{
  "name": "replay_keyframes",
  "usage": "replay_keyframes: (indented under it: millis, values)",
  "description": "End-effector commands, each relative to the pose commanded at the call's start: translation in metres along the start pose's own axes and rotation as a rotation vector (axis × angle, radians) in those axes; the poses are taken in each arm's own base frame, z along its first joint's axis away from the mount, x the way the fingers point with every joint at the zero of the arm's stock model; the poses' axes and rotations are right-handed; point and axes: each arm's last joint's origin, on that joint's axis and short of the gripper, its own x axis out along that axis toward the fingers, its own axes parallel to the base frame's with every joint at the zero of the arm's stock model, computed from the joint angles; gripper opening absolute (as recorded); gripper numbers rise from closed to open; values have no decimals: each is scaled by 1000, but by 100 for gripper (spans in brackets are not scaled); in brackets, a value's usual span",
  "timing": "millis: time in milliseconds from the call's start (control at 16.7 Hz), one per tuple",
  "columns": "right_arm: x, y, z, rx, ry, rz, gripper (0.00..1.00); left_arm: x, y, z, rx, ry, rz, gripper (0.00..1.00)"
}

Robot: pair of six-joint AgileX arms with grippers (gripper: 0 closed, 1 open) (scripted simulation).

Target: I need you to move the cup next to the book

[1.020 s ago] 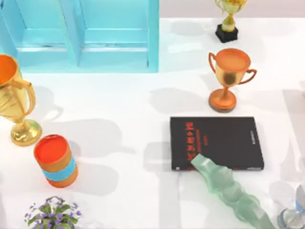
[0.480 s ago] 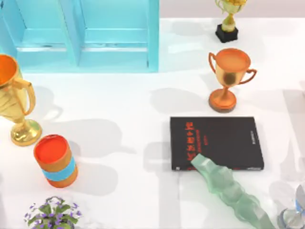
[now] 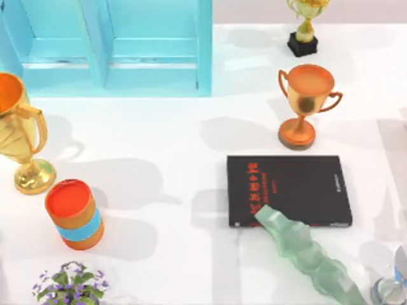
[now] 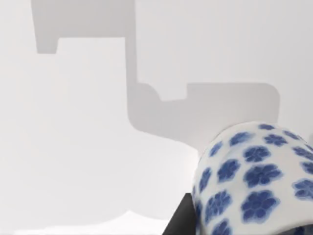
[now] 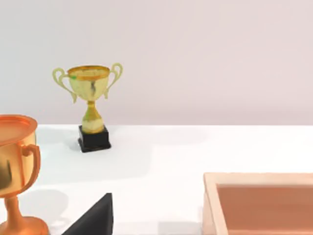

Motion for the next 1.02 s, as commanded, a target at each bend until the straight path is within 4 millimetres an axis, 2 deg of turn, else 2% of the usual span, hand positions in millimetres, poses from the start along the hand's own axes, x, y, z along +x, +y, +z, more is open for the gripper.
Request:
replay_keyframes:
  millis: [180, 660, 900, 1020]
  values:
    - [0, 0, 0, 0, 0, 0, 100, -2, 0, 0, 2, 4, 3, 0]
    - [0, 0, 0, 0, 0, 0, 100, -50, 0, 0, 3, 1, 1, 0]
    - [0, 0, 0, 0, 0, 0, 100, -49, 0, 0, 3, -2, -1, 0]
    - [0, 0, 0, 0, 0, 0, 100, -54, 8, 0, -7, 12, 11, 0]
